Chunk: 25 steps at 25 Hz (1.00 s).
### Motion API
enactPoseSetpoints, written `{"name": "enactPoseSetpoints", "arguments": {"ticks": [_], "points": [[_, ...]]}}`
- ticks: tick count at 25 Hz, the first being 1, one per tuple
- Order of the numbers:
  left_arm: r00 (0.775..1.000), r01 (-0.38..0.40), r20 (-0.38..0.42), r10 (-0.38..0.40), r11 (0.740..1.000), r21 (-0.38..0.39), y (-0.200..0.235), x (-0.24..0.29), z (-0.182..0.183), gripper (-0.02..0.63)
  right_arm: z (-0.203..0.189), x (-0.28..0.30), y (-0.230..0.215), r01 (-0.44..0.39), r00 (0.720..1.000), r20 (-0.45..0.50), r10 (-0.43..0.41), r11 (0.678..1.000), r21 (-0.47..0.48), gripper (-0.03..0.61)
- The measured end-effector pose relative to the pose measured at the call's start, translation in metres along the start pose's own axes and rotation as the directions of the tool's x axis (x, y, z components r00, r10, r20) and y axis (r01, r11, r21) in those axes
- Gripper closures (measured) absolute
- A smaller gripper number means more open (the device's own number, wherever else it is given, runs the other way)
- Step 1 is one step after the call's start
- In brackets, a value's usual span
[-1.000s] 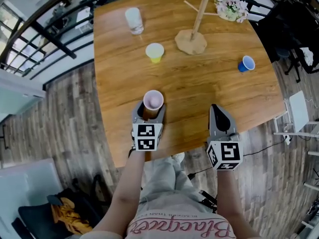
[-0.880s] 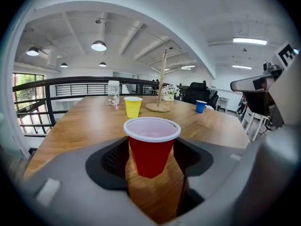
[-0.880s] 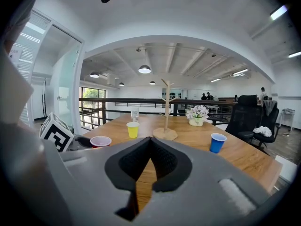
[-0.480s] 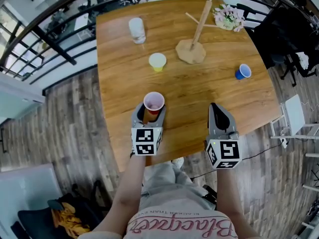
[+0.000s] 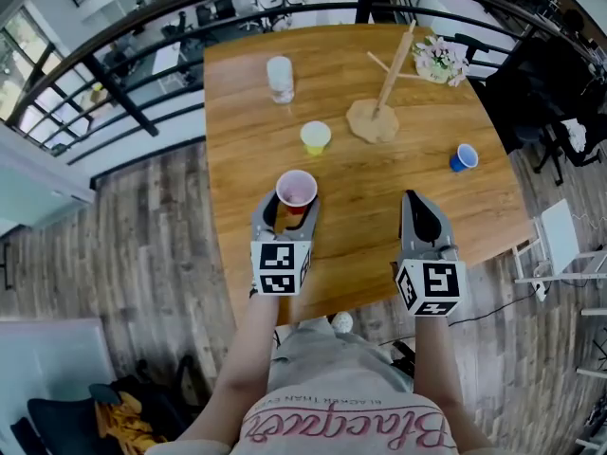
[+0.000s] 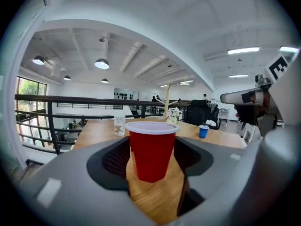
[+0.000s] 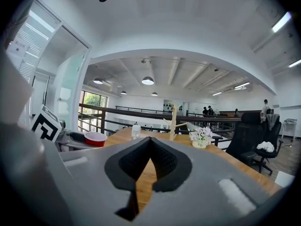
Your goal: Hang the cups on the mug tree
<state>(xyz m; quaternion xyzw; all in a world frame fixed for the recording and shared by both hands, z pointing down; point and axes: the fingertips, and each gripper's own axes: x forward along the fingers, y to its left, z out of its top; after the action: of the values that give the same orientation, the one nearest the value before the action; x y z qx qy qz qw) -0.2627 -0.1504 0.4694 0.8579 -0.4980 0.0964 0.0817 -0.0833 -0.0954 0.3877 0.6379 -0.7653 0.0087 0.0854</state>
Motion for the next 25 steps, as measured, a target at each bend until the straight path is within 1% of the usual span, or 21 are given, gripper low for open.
{"name": "enactPoseSetpoints", "arguments": {"ticks": [6,15,19,25], "points": [[0.998,0.005,0.061,-0.006,1.0,0.007,0.007,0.0,0.027,0.31,0.017,0.003,0.002,0.011,0.999,0.034,-0.011,1.0,-0.016,0.577],[0.996,-0.012,0.093,0.01,1.0,0.02,0.004,0.005,0.043,0.31,0.028,0.009,-0.017,0.025,0.997,0.069,-0.023,1.0,-0.015,0.577],[0.994,-0.041,0.104,0.037,0.999,0.032,-0.002,0.01,0.048,0.31,0.029,0.014,-0.033,0.01,0.996,0.091,-0.009,1.0,-0.011,0.577],[0.987,-0.122,0.11,0.116,0.992,0.042,-0.013,0.027,0.055,0.31,0.026,0.027,-0.072,-0.031,0.995,0.096,0.032,0.999,-0.008,0.577]]}}
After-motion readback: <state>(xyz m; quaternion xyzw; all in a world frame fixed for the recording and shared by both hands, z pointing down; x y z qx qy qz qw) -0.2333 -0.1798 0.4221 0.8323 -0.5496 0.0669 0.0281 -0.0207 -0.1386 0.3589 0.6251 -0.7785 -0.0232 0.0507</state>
